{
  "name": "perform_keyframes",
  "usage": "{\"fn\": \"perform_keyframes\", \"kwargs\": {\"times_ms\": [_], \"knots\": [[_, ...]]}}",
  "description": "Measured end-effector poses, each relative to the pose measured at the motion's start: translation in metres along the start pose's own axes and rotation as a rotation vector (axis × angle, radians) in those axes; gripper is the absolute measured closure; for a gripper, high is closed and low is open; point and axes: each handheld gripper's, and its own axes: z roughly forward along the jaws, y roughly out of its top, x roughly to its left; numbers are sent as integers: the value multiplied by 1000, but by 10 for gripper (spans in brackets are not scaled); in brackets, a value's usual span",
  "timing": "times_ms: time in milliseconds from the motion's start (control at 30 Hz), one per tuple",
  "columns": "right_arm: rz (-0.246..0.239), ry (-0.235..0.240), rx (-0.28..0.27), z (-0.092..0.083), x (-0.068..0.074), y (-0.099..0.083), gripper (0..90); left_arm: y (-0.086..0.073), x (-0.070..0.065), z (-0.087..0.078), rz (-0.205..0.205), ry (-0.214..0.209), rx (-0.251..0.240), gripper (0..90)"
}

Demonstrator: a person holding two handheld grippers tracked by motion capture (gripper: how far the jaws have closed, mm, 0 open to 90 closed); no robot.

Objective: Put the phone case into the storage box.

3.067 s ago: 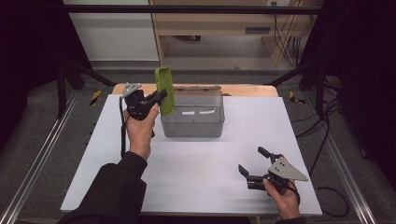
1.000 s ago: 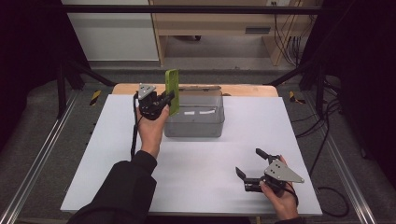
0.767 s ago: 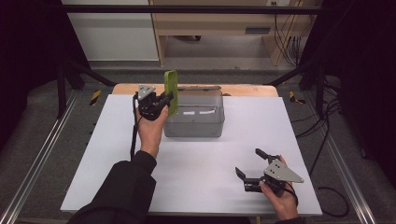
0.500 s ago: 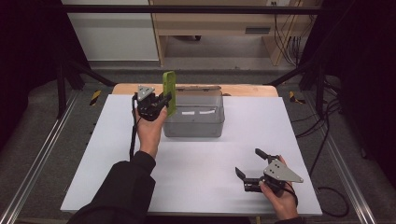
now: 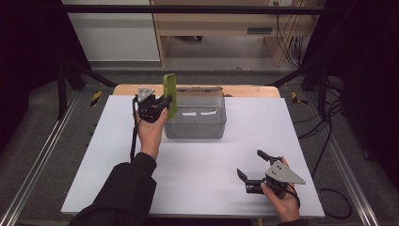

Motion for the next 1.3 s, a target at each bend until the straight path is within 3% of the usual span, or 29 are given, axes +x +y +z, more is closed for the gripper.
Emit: {"fn": "perform_keyframes", "kwargs": {"times_ms": [1300], "knots": [[3, 13, 23, 1, 1, 0, 38, -6, 7, 3, 10, 27, 9, 771]]}}
